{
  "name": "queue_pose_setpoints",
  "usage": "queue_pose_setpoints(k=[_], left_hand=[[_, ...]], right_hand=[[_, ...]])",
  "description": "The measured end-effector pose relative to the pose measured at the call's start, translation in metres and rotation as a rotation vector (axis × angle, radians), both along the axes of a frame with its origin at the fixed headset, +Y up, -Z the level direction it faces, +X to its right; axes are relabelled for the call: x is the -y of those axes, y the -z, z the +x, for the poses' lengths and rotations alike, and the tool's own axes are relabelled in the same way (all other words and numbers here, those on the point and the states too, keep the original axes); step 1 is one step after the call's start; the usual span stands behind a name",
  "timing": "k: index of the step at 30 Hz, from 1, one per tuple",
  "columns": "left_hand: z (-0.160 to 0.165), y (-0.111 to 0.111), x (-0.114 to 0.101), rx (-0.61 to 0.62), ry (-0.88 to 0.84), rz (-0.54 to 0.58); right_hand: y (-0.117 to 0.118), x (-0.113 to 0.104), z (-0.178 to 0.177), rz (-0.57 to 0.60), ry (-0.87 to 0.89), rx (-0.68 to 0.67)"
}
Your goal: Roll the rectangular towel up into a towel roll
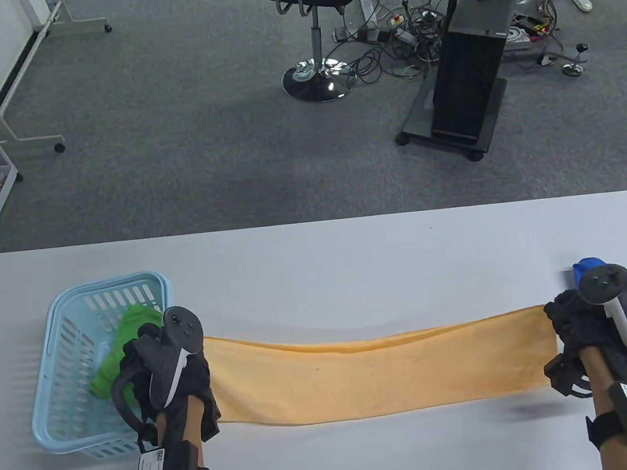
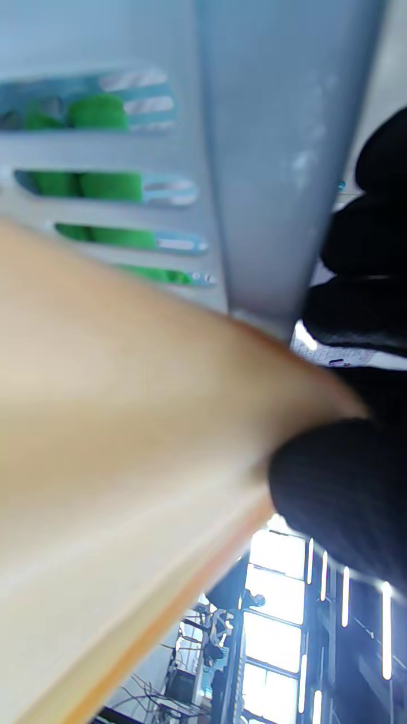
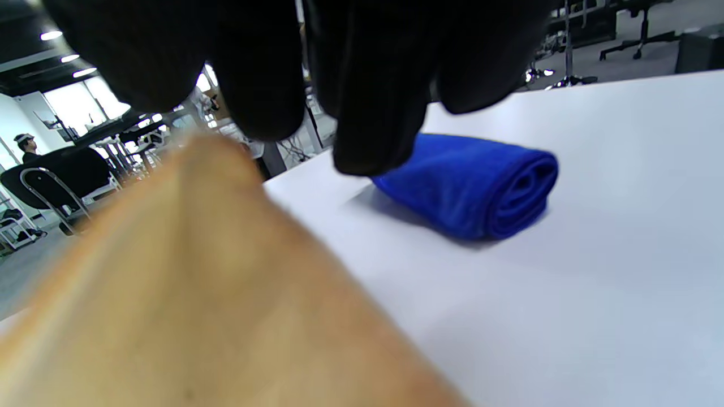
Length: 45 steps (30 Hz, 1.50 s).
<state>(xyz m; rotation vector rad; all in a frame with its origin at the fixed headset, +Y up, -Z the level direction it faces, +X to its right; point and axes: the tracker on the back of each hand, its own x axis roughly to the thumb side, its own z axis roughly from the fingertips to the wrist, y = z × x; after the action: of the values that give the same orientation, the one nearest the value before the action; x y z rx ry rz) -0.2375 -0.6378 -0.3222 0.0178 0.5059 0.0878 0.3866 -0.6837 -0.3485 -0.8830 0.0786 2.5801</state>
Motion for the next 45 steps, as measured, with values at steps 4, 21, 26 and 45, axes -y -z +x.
queue_pose_setpoints(k=[4, 21, 26, 45], left_hand=[[-0.005, 0.001, -0.007, -0.012, 0.001, -0.043], [0.032, 0.003, -0.02, 0.291, -0.078, -0.157], [0.042, -0.001, -0.027, 0.29, 0.021, -0.145], [0.199, -0.044, 0.12, 0.671, -0.085, -0.16]], right_hand=[[-0.001, -0.004, -0.003, 0.0, -0.019, -0.016], [-0.012, -0.024, -0.067, -0.03, -0.097, -0.169], [-0.009, -0.015, -0.091, -0.056, -0.095, -0.234], [0.033, 0.073, -0.256, -0.149, -0.199, -0.641]])
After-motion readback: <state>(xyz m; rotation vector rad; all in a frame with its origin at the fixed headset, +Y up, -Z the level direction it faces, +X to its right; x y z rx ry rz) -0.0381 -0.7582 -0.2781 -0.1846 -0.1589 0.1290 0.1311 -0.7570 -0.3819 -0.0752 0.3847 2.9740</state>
